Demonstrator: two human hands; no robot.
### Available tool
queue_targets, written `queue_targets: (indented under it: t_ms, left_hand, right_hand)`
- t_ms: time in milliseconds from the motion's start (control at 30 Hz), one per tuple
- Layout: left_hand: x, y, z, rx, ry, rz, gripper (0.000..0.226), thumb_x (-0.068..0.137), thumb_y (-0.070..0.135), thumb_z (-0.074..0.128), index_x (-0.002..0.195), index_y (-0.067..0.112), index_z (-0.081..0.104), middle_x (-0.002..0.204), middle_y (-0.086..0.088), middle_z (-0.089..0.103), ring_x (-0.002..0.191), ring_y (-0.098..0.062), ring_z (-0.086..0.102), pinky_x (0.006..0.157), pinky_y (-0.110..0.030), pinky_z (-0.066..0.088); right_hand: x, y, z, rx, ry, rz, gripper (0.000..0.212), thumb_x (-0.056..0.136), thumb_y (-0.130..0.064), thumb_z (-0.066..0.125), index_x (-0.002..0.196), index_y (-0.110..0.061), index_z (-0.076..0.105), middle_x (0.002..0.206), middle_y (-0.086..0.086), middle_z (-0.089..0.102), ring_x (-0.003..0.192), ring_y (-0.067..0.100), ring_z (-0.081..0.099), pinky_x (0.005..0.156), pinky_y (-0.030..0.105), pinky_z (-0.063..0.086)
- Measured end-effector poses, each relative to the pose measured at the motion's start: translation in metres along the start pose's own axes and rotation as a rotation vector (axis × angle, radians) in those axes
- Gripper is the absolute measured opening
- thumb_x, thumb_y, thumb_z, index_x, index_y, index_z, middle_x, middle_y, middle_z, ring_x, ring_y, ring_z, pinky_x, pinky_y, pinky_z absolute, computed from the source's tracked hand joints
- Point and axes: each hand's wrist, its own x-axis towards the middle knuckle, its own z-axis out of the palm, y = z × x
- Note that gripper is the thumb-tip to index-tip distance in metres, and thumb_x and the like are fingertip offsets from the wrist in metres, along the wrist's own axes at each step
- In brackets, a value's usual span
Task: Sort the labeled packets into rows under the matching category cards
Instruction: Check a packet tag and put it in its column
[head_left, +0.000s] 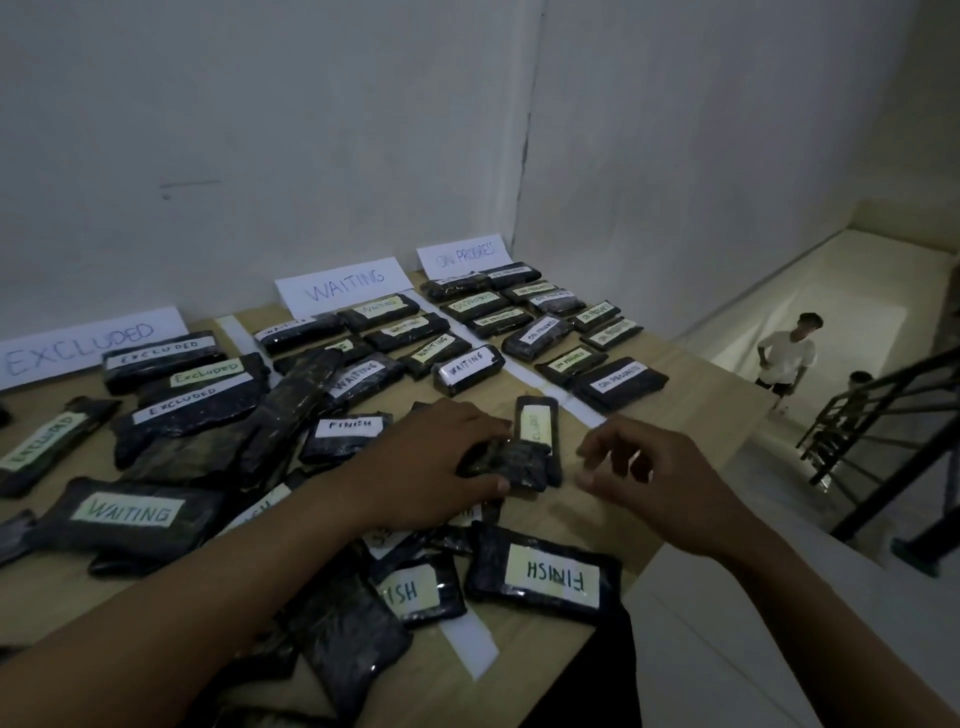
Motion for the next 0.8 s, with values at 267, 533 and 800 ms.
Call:
queue_targets:
  t_ms: [267, 533, 800]
  left_hand:
    - [-0.068, -0.007, -0.023, 0.022, 0.066, 0.028, 0.043, 0.087, 0.06, 0.047, 0.125, 0.041, 0.05, 0.12, 0.021, 0.049, 0.113, 0.002, 0.041, 0.095, -0.027, 0.041]
    - [-0.141, -0.017, -0.044, -0.153, 0.238, -0.128, 0.034, 0.088, 0.059, 0.053, 0.118, 0.043, 0.057, 0.117, 0.028, 0.053, 0.112, 0.008, 0.048, 0.091, -0.016, 0.039]
    - [-0.204, -0.013, -0.069, -0.731, 0.48, -0.337, 0.036, 0.072, 0.041, 0.074, 0.107, 0.037, 0.066, 0.108, 0.005, 0.071, 0.095, -0.016, 0.069, 0.079, -0.034, 0.055]
  right_hand:
    - [-0.021, -0.043, 0.029, -0.142, -0.505, 0.048, 0.075, 0.06, -0.039, 0.087, 0.125, -0.04, 0.049, 0.117, -0.018, 0.056, 0.103, 0.001, 0.057, 0.087, 0.024, 0.051]
    - [0.003, -0.1, 0.049, 0.747, -0.353, 0.109, 0.028, 0.076, -0.006, 0.055, 0.095, -0.019, 0.071, 0.078, 0.0, 0.073, 0.066, 0.014, 0.069, 0.053, 0.02, 0.051]
    - [0.032, -0.184, 0.13, 1.006, -0.389, -0.001, 0.04, 0.062, -0.002, 0.072, 0.099, 0.007, 0.062, 0.09, 0.022, 0.072, 0.074, 0.036, 0.069, 0.057, 0.035, 0.055]
